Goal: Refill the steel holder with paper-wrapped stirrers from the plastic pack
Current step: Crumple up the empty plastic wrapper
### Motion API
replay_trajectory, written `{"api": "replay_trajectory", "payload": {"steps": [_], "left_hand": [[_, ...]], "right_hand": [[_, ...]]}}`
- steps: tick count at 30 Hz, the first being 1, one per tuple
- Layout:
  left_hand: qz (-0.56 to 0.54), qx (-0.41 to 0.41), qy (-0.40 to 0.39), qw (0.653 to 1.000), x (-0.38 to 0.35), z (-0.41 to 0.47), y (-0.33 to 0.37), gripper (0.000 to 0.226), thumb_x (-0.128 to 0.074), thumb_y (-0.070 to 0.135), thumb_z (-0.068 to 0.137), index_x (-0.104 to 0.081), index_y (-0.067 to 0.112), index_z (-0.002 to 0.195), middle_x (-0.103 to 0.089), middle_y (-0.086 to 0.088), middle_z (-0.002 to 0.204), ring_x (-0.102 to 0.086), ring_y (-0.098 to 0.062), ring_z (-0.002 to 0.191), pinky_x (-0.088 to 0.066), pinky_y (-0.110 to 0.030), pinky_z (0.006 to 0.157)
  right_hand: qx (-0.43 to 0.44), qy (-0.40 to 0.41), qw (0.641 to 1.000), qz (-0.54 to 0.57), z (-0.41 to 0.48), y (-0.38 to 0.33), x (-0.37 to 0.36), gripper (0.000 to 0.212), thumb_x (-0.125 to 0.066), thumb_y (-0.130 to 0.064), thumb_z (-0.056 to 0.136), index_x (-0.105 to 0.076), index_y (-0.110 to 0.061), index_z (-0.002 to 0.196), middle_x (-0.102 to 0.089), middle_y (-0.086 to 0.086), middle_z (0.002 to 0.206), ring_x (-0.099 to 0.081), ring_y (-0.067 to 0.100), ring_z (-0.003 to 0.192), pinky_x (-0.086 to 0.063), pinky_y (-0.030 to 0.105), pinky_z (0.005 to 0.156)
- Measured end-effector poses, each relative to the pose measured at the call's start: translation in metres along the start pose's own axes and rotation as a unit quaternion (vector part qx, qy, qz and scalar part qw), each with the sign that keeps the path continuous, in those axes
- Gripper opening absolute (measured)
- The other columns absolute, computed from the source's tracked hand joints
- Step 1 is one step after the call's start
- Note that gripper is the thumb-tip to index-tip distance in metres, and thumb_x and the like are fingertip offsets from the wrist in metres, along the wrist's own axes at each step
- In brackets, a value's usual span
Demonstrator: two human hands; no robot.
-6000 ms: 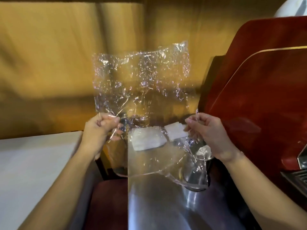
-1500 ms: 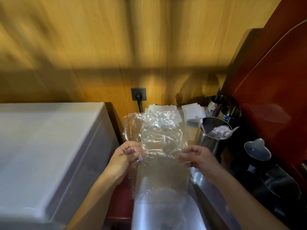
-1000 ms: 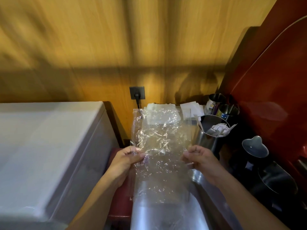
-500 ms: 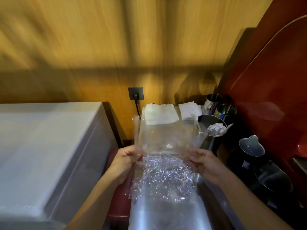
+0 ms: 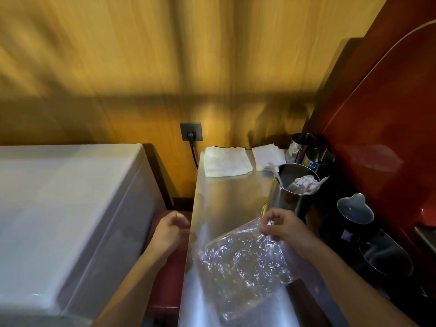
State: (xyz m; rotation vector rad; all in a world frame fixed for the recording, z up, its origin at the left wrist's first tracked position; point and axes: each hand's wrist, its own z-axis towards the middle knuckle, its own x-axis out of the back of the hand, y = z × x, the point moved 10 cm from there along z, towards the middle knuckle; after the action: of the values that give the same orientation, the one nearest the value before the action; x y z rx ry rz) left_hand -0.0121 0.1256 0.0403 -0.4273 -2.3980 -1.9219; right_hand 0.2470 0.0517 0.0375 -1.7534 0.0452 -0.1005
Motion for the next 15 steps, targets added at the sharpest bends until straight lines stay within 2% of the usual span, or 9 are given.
{"api": "replay_trajectory", "payload": {"steps": [2, 4, 6, 8, 9, 11, 13, 15], "left_hand": [[0.023, -0.063, -0.002, 0.998, -0.006, -0.002, 0.019, 0.011, -0.055, -0.007, 0.083, -0.057, 0.003, 0.082, -0.061, -0.005, 0.075, -0.059, -0.007, 0.062, -0.047, -0.016, 0.053], [0.023, -0.109, -0.082, 0.99, -0.032, -0.006, 0.035, 0.007, -0.061, 0.005, 0.085, -0.058, 0.011, 0.089, -0.061, -0.002, 0.084, -0.06, 0.005, 0.067, -0.046, -0.008, 0.06], [0.06, -0.104, -0.191, 0.974, -0.068, -0.013, 0.031, 0.019, -0.069, 0.025, 0.081, -0.059, 0.022, 0.097, -0.065, 0.003, 0.095, -0.062, 0.0, 0.084, -0.048, -0.012, 0.076], [0.1, -0.084, -0.279, 0.951, -0.099, -0.026, 0.021, 0.025, -0.071, 0.039, 0.074, -0.061, 0.035, 0.096, -0.068, 0.011, 0.094, -0.063, -0.005, 0.09, -0.049, -0.021, 0.082], [0.105, -0.079, -0.304, 0.944, -0.109, -0.031, 0.018, 0.02, -0.071, 0.037, 0.073, -0.063, 0.038, 0.091, -0.068, 0.013, 0.09, -0.062, -0.006, 0.089, -0.049, -0.025, 0.084], [0.078, -0.074, -0.334, 0.937, -0.117, -0.035, 0.012, 0.02, -0.069, 0.017, 0.077, -0.068, 0.035, 0.084, -0.067, 0.009, 0.085, -0.059, -0.01, 0.085, -0.049, -0.033, 0.083], [0.052, -0.06, -0.332, 0.94, -0.111, -0.033, 0.004, 0.021, -0.066, 0.001, 0.079, -0.07, 0.02, 0.089, -0.068, -0.002, 0.088, -0.059, -0.015, 0.086, -0.048, -0.035, 0.082], [0.023, -0.031, -0.299, 0.953, -0.096, -0.026, -0.006, 0.015, -0.066, -0.004, 0.078, -0.067, 0.003, 0.09, -0.068, -0.01, 0.088, -0.063, -0.018, 0.082, -0.051, -0.035, 0.079]], "right_hand": [[0.034, -0.016, 0.999, -0.031, -0.001, -0.01, -0.011, 0.026, -0.065, 0.009, 0.074, -0.059, -0.016, 0.072, -0.058, 0.001, 0.069, -0.048, 0.019, 0.063, -0.041, 0.027, 0.053], [0.061, -0.063, 0.993, -0.077, -0.001, -0.02, -0.029, 0.028, -0.062, 0.01, 0.076, -0.057, -0.017, 0.081, -0.054, -0.001, 0.072, -0.048, 0.017, 0.068, -0.042, 0.029, 0.061], [0.079, -0.092, 0.987, -0.108, -0.001, -0.029, -0.043, 0.033, -0.062, 0.01, 0.075, -0.058, -0.019, 0.09, -0.052, -0.005, 0.07, -0.049, 0.014, 0.068, -0.044, 0.027, 0.064], [0.081, -0.097, 0.987, -0.097, 0.002, -0.036, -0.05, 0.039, -0.064, 0.009, 0.074, -0.058, -0.021, 0.097, -0.049, -0.003, 0.069, -0.05, 0.013, 0.069, -0.045, 0.026, 0.066], [0.08, -0.094, 0.989, -0.08, 0.003, -0.039, -0.051, 0.041, -0.063, 0.01, 0.074, -0.058, -0.022, 0.099, -0.049, -0.001, 0.069, -0.051, 0.013, 0.069, -0.045, 0.026, 0.065], [0.081, -0.069, 0.993, -0.056, 0.008, -0.042, -0.043, 0.044, -0.061, 0.014, 0.074, -0.057, -0.023, 0.098, -0.051, 0.004, 0.074, -0.054, 0.015, 0.071, -0.047, 0.023, 0.063], [0.075, -0.034, 0.995, -0.058, 0.012, -0.042, -0.03, 0.042, -0.063, 0.012, 0.074, -0.058, -0.022, 0.099, -0.056, 0.007, 0.081, -0.057, 0.015, 0.073, -0.048, 0.022, 0.06], [0.054, -0.014, 0.997, -0.051, 0.016, -0.036, -0.02, 0.039, -0.065, 0.008, 0.074, -0.056, -0.012, 0.107, -0.06, 0.005, 0.078, -0.061, 0.009, 0.065, -0.048, 0.02, 0.055]]}}
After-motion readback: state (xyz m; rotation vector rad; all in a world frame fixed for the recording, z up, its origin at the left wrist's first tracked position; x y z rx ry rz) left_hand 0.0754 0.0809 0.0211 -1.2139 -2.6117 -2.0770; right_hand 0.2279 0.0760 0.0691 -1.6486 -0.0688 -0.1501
